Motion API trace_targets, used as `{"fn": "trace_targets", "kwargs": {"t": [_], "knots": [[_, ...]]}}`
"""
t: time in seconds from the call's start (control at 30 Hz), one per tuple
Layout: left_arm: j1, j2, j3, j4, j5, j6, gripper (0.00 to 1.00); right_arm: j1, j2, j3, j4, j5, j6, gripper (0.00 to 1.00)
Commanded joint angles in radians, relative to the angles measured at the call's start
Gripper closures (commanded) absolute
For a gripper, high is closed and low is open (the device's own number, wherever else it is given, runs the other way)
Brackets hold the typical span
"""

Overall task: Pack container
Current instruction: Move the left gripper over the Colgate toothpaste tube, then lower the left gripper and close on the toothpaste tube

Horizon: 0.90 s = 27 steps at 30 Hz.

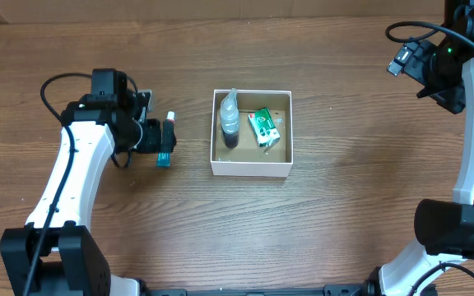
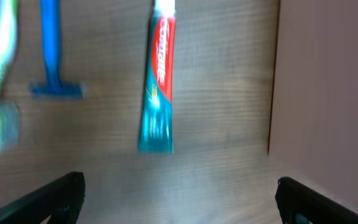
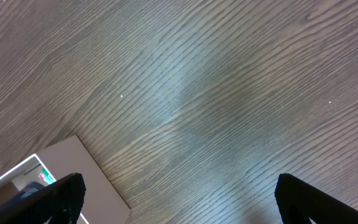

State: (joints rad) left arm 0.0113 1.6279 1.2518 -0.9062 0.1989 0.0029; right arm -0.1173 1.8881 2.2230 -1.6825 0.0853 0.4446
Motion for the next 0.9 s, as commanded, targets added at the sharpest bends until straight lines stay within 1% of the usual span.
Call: {"fn": "trace_targets", "kwargs": {"t": [0.0, 0.03, 0.13, 0.17, 0.23, 0.3, 0.4, 0.63, 0.73, 0.87], "knots": [[-0.005, -0.003, 0.023, 0.079, 0.004, -0.017, 0.00, -0.002, 0.000, 0.003, 0.005, 0.003, 0.001, 0.00], [-0.005, -0.003, 0.023, 0.113, 0.023, -0.035, 0.00, -0.002, 0.000, 0.003, 0.005, 0.003, 0.001, 0.00], [-0.005, -0.003, 0.023, 0.172, 0.032, -0.032, 0.00, -0.002, 0.000, 0.003, 0.005, 0.003, 0.001, 0.00], [-0.006, -0.003, 0.023, 0.184, 0.035, -0.020, 0.00, -0.002, 0.000, 0.003, 0.005, 0.003, 0.001, 0.00], [-0.007, 0.008, 0.023, 0.219, 0.061, 0.064, 0.00, -0.002, 0.000, 0.003, 0.005, 0.003, 0.001, 0.00], [-0.015, 0.023, 0.023, 0.240, 0.051, 0.091, 0.00, -0.002, 0.000, 0.003, 0.005, 0.003, 0.001, 0.00], [-0.037, 0.073, 0.023, 0.267, -0.012, 0.110, 0.00, -0.002, 0.000, 0.003, 0.005, 0.003, 0.001, 0.00], [-0.114, 0.208, 0.023, 0.299, -0.135, 0.108, 0.00, -0.002, 0.000, 0.003, 0.005, 0.003, 0.001, 0.00], [-0.135, 0.254, 0.023, 0.316, -0.178, 0.086, 0.00, -0.002, 0.000, 0.003, 0.005, 0.003, 0.001, 0.00], [-0.134, 0.301, 0.023, 0.339, -0.192, 0.047, 0.00, -0.002, 0.000, 0.003, 0.005, 0.003, 0.001, 0.00]]}}
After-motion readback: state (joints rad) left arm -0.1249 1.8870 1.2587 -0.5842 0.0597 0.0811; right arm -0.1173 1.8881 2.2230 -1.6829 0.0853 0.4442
